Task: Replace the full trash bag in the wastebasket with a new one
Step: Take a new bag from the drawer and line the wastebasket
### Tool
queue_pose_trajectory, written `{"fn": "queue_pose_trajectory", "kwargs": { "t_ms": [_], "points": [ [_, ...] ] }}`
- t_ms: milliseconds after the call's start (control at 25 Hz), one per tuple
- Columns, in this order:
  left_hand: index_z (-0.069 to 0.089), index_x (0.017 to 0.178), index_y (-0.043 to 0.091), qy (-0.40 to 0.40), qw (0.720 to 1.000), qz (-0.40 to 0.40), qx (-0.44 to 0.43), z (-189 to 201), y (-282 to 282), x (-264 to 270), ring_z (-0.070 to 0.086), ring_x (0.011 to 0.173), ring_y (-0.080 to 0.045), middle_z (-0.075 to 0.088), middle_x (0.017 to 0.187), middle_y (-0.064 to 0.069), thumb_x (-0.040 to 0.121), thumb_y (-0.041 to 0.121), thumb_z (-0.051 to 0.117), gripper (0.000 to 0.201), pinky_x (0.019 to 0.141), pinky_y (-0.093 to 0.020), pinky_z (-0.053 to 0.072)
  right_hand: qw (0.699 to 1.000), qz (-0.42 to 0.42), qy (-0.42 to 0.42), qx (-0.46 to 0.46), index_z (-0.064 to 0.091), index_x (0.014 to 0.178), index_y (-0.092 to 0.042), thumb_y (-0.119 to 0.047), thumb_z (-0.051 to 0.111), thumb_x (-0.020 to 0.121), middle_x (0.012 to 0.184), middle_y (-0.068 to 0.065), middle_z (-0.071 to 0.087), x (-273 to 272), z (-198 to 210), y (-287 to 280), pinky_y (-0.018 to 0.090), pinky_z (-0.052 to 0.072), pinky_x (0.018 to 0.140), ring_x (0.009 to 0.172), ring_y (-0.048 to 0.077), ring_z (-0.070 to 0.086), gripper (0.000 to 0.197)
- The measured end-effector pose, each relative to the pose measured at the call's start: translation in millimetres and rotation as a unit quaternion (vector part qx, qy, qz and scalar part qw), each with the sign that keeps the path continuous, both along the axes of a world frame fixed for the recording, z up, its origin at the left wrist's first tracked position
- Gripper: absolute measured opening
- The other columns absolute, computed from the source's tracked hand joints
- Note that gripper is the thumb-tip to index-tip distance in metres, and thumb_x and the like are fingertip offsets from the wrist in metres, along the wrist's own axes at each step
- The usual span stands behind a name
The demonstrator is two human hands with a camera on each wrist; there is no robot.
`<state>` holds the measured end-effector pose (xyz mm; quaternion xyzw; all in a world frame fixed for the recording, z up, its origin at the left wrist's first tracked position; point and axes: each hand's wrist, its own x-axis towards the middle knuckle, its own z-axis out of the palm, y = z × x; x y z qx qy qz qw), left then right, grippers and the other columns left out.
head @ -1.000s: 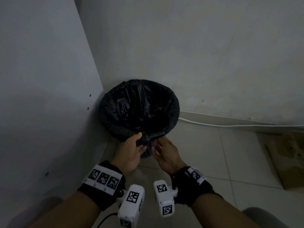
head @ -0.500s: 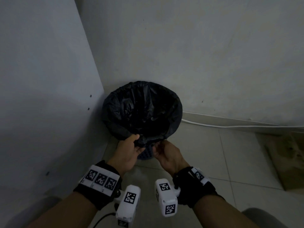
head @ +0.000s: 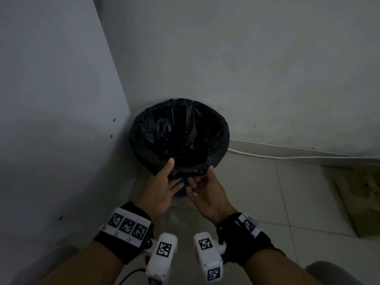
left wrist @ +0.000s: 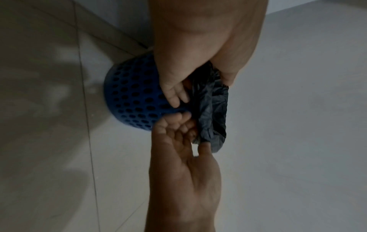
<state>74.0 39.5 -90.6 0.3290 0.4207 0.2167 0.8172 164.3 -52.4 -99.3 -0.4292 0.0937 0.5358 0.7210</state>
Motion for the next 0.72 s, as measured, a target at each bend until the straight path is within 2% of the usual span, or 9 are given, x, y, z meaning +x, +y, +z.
{"fn": "queue_pose_trajectory", "kwargs": {
  "t_ms": [80,160,240,360,480,600,720],
  "points": [
    [0.053,0.134,0.017,-0.006,1.0,-0.028,0.002,0,-12,5,0.063,0.109,-0.018,0.064,0.124,-0.004,0.097,0.032,0.053,0.04,0.084,-0.03,0.051,1.0,-0.006,0.007,0.005,0.064,0.11,-0.016,-0.053,0.03,0.1,0.102,0.0,0.066,-3,-6,1,0.027,0.043,0.07,0.09,0.013,0.059,0.051],
    [0.045,0.141,0.015,-0.016,1.0,-0.014,0.009,-5,-17,10,0.062,0.111,-0.019,0.059,0.133,-0.006,0.1,0.026,0.048,0.042,0.088,-0.031,0.049,1.0,-0.031,0.001,-0.008,0.064,0.098,-0.016,-0.051,0.031,0.101,0.088,0.0,0.062,4,-6,1,0.027,0.039,0.067,0.078,0.013,0.054,0.048],
    [0.039,0.144,0.014,-0.022,0.999,0.026,0.004,-4,-17,13,0.058,0.112,-0.024,0.052,0.139,-0.009,0.101,0.021,0.045,0.044,0.095,-0.036,0.046,0.998,-0.043,-0.006,-0.035,0.062,0.092,-0.019,-0.05,0.036,0.1,0.078,-0.004,0.058,17,-3,0,0.026,0.04,0.066,0.072,0.011,0.051,0.041],
    [0.038,0.142,0.01,-0.032,0.997,0.069,-0.008,-4,-13,9,0.056,0.109,-0.028,0.051,0.133,-0.009,0.102,0.016,0.042,0.041,0.099,-0.042,0.043,0.997,-0.014,-0.028,-0.076,0.063,0.083,-0.018,-0.04,0.048,0.1,0.066,-0.003,0.055,29,-4,-3,0.024,0.038,0.062,0.063,0.011,0.046,0.031],
    [0.042,0.138,0.008,-0.027,0.996,0.083,0.0,-6,-7,2,0.06,0.097,-0.023,0.053,0.128,-0.012,0.103,0.017,0.041,0.037,0.094,-0.041,0.043,0.993,-0.02,-0.074,-0.094,0.051,0.074,-0.014,-0.017,0.046,0.101,0.062,0.001,0.047,25,-11,1,0.027,0.031,0.056,0.056,0.012,0.037,0.027],
    [0.04,0.141,0.008,-0.011,0.995,0.095,0.015,-10,-5,1,0.061,0.099,-0.023,0.054,0.134,-0.012,0.103,0.023,0.042,0.041,0.087,-0.039,0.046,0.979,-0.07,-0.154,-0.114,0.042,0.078,-0.013,-0.008,0.045,0.097,0.062,0.004,0.046,19,-22,7,0.028,0.035,0.053,0.054,0.014,0.041,0.02],
    [0.035,0.145,0.012,-0.01,0.994,0.11,0.02,-14,-4,2,0.06,0.107,-0.028,0.05,0.139,-0.013,0.103,0.026,0.042,0.045,0.078,-0.036,0.052,0.975,-0.115,-0.167,-0.092,0.055,0.095,-0.007,-0.009,0.053,0.095,0.068,0.01,0.054,19,-26,8,0.028,0.041,0.054,0.058,0.016,0.049,0.003]
  ]
}}
